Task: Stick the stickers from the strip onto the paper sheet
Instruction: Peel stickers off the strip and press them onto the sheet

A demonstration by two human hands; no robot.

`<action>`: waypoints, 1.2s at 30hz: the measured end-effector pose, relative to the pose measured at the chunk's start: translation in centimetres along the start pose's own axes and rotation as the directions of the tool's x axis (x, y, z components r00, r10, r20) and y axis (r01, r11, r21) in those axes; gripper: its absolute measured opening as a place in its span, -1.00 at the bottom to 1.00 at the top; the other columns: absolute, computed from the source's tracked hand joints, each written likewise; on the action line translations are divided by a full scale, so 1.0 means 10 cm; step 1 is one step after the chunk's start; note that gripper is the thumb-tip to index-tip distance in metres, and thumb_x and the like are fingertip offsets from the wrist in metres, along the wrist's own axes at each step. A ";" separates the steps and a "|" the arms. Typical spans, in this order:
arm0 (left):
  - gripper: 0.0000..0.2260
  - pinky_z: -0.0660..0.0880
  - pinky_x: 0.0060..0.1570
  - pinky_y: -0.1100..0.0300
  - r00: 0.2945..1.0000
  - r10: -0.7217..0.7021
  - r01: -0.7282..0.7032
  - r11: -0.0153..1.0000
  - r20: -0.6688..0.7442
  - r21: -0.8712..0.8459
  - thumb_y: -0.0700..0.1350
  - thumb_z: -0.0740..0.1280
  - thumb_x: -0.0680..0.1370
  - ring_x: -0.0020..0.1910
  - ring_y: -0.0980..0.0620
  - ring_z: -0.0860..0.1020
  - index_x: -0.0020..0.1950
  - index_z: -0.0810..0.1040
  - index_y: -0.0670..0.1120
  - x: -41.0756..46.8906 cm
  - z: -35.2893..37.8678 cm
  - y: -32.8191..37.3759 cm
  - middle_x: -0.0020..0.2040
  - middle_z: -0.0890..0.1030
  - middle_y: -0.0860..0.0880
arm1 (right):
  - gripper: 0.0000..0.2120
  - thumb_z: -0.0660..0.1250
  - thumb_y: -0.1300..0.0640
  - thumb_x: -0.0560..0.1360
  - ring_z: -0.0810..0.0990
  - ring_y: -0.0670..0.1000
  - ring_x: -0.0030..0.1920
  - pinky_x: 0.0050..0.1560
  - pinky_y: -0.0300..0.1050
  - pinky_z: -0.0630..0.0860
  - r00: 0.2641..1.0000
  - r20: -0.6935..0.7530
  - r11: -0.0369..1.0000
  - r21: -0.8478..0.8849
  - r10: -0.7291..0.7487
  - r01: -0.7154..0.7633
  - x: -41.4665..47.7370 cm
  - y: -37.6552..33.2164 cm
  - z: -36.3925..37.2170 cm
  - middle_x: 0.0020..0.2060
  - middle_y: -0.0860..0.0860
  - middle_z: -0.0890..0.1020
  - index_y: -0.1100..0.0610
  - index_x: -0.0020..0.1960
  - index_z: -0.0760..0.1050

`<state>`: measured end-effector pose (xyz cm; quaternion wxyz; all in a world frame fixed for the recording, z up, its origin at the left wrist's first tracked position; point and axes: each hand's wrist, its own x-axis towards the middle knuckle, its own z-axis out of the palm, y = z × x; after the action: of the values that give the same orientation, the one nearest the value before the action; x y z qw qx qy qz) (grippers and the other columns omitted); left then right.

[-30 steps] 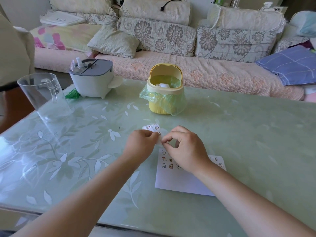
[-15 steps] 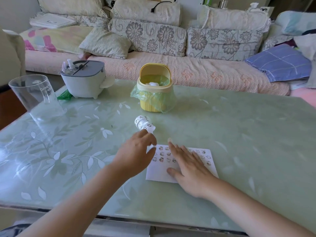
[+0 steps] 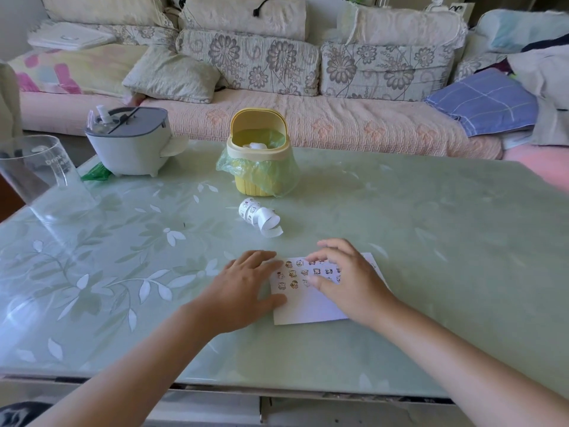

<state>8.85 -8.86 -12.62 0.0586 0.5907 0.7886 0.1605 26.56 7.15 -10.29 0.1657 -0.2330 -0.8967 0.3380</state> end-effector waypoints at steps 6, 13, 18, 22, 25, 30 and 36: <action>-0.64 0.43 0.19 0.15 0.994 0.054 -0.058 0.997 -0.100 -0.046 0.12 0.35 0.51 0.23 0.11 0.41 0.28 0.54 0.08 -0.04 -0.05 -0.05 0.22 0.48 0.16 | -0.91 0.46 0.14 0.51 0.56 -0.09 -0.39 -0.25 -0.19 0.53 0.969 0.130 0.939 0.251 0.209 -0.236 0.13 -0.21 0.04 -0.33 -0.07 0.66 0.04 -0.18 0.66; -0.42 0.37 0.23 0.22 0.996 0.071 -0.073 0.997 -0.047 -0.032 0.35 0.14 0.43 0.30 0.16 0.36 0.34 0.52 0.10 -0.10 -0.02 -0.07 0.28 0.46 0.20 | -0.92 0.46 0.12 0.48 0.57 -0.05 -0.24 -0.25 -0.18 0.55 0.913 0.293 0.930 0.145 0.284 -0.336 0.18 -0.32 0.17 -0.18 0.05 0.73 0.06 -0.19 0.68; -0.48 0.32 0.22 0.24 0.995 0.076 -0.078 0.997 -0.058 -0.025 0.31 0.21 0.47 0.31 0.16 0.34 0.35 0.51 0.11 -0.08 0.00 -0.08 0.28 0.46 0.19 | -0.93 0.50 0.06 0.43 0.43 -0.14 -0.45 -0.34 -0.24 0.42 0.916 0.280 0.951 0.030 0.287 -0.307 0.22 -0.37 0.21 -0.49 -0.17 0.55 0.01 -0.23 0.70; -0.53 0.29 0.21 0.26 0.995 0.078 -0.080 0.997 -0.069 -0.016 0.25 0.30 0.51 0.33 0.16 0.32 0.37 0.49 0.11 -0.09 0.00 -0.07 0.30 0.44 0.18 | -0.94 0.49 0.02 0.41 0.41 -0.18 -0.49 -0.32 -0.22 0.38 0.919 0.253 0.952 -0.029 0.303 -0.306 0.24 -0.37 0.26 -0.50 -0.19 0.54 -0.04 -0.24 0.69; -0.48 0.32 0.23 0.23 0.994 0.081 -0.082 0.997 -0.070 -0.010 0.32 0.19 0.48 0.32 0.16 0.32 0.36 0.49 0.12 -0.09 0.01 -0.08 0.29 0.45 0.18 | -0.93 0.48 0.03 0.40 0.43 -0.21 -0.47 -0.30 -0.23 0.39 0.919 0.247 0.951 -0.047 0.307 -0.305 0.24 -0.38 0.29 -0.48 -0.21 0.58 -0.05 -0.26 0.69; -0.56 0.36 0.23 0.20 0.990 0.091 -0.095 0.995 -0.105 -0.037 0.24 0.31 0.49 0.29 0.13 0.36 0.31 0.54 0.09 -0.10 0.04 -0.08 0.25 0.48 0.16 | -0.94 0.46 0.04 0.37 0.53 -0.15 -0.37 -0.29 -0.20 0.46 0.917 0.218 0.942 -0.115 0.334 -0.315 0.24 -0.43 0.31 -0.43 -0.21 0.62 -0.07 -0.28 0.68; -0.86 0.51 -0.06 0.10 0.977 0.117 -0.140 0.983 -0.179 -0.122 0.12 0.37 0.44 0.05 0.14 0.45 -0.05 0.59 0.13 -0.15 0.04 -0.05 0.00 0.53 0.19 | -0.91 0.47 -0.08 0.37 0.62 -0.08 -0.18 -0.25 -0.18 0.47 0.933 0.168 0.895 -0.377 0.319 -0.238 0.27 -0.53 0.33 -0.27 -0.19 0.66 -0.14 -0.29 0.61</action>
<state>8.91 -10.31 -13.31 0.0195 0.6194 0.7382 0.2666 21.15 3.34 -8.63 -0.0316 -0.3456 -0.9124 0.2173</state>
